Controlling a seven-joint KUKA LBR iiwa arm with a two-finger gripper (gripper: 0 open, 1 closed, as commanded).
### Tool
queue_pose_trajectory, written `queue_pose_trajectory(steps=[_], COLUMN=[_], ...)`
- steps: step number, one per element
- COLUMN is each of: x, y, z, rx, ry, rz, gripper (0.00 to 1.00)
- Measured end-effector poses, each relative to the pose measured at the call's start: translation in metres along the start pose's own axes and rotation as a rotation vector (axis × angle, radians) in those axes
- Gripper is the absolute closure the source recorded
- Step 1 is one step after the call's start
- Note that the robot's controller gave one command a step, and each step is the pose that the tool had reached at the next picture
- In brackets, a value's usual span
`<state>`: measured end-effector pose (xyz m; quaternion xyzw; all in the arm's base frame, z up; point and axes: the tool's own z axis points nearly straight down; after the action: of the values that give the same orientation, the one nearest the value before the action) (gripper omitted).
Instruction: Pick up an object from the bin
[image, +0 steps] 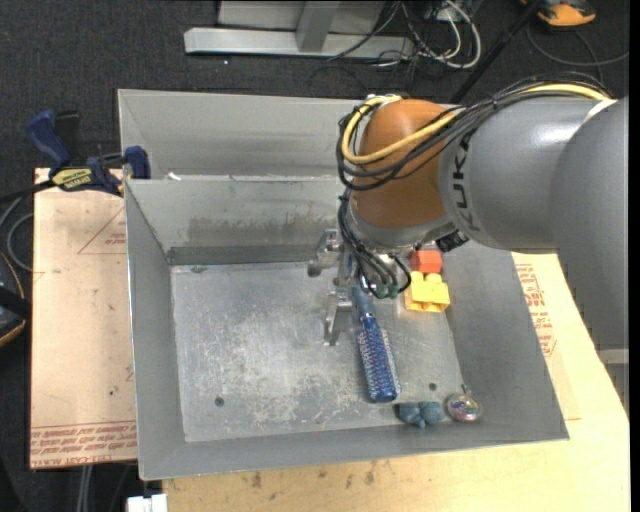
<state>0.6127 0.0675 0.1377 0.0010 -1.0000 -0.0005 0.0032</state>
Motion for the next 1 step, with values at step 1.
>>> queue_pose_trajectory(steps=[1], x=[-0.0073], y=[-0.0775], z=[0.0178], rx=[0.003], ry=[-0.006], rz=[-0.020], gripper=[0.00])
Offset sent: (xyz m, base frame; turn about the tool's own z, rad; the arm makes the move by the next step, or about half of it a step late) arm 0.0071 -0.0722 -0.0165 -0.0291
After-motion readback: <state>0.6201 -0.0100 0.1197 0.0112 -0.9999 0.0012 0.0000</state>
